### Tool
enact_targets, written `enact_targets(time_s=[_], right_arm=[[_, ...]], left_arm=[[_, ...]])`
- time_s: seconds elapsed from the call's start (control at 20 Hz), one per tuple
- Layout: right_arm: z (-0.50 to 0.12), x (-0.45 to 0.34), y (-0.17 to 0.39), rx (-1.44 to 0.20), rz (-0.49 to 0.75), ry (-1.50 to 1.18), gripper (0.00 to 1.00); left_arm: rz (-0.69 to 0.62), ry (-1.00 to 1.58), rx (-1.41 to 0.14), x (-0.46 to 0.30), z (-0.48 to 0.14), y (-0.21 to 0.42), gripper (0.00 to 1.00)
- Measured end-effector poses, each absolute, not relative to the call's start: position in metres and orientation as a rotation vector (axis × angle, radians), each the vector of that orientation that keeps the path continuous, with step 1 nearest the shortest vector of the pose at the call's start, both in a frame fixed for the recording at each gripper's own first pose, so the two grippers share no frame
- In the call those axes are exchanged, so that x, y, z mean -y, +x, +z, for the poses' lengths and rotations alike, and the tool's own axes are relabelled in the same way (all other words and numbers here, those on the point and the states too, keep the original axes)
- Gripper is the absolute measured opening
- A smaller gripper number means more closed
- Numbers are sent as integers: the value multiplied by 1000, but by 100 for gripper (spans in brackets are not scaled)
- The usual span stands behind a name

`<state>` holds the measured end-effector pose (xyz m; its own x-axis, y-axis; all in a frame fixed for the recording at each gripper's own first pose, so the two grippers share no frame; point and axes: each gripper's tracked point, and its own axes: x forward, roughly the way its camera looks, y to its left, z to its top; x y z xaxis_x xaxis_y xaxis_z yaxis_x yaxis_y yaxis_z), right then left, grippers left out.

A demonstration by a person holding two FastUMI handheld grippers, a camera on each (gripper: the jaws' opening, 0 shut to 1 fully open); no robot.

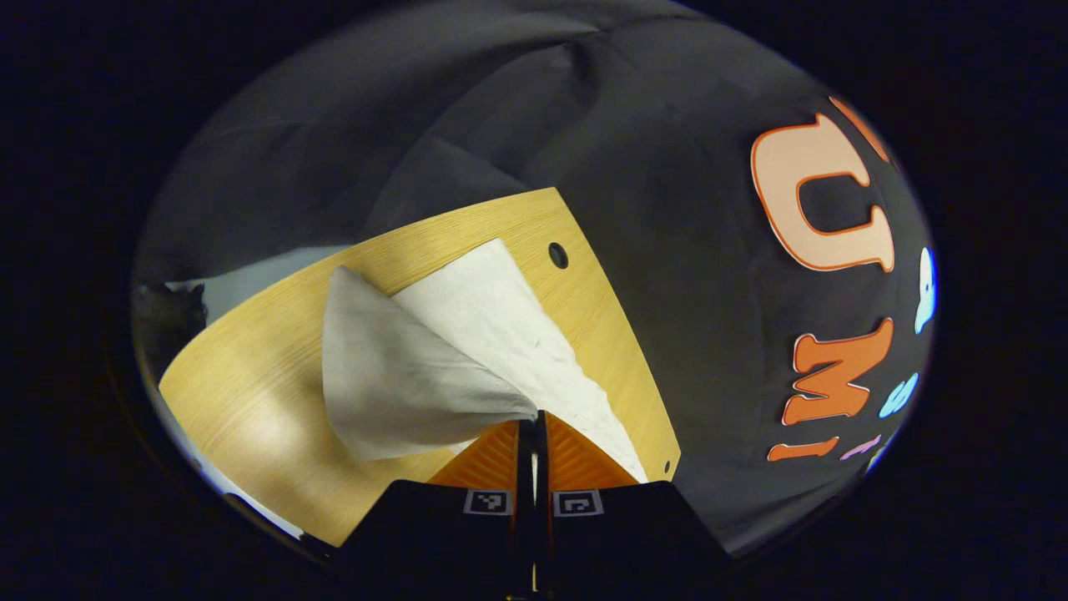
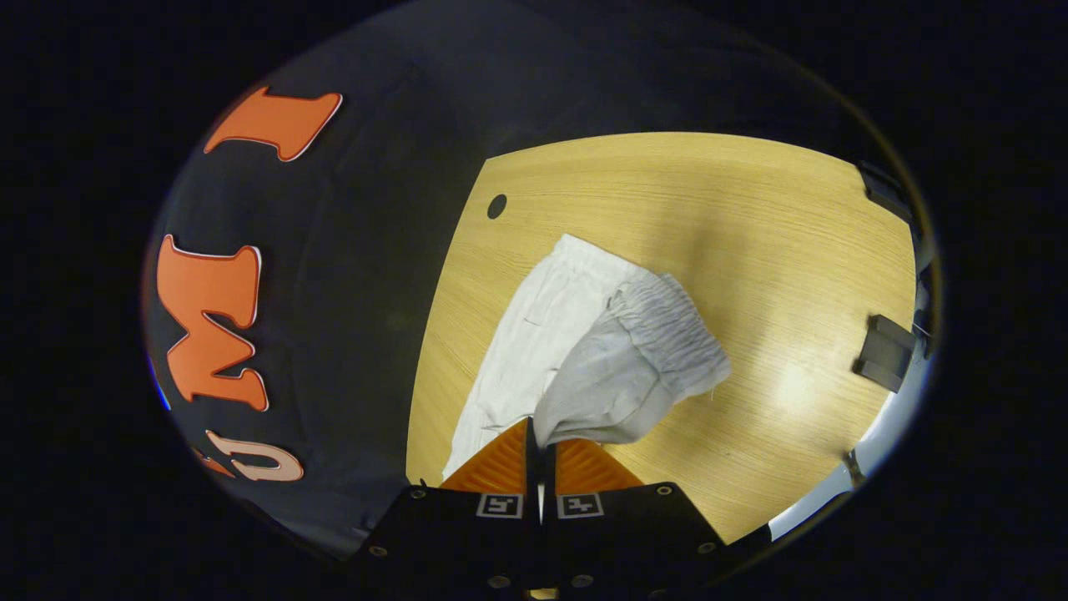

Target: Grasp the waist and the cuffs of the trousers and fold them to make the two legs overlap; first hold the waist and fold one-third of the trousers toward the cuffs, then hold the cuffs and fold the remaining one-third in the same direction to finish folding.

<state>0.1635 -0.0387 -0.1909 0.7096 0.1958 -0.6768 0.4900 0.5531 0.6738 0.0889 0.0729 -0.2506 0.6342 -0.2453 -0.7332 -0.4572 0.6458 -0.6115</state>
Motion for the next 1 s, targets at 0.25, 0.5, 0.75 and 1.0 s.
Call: enact_targets(time_s=[0.25, 0.5, 0.75, 1.0], right_arm=[[-200, 23, 240, -863, -187, 962, 1], [-227, 14, 307, -950, -191, 929, 1], [-245, 15, 321, -1001, -193, 904, 7], [-245, 5, 329, -987, -122, 878, 84]], left_arm=[[141, -771, -950, -64, -273, 157, 4], [165, -694, -1006, -52, -319, 211, 4], [217, -645, -1080, -47, -370, 246, 7], [238, -599, -1083, -46, -365, 242, 70]])
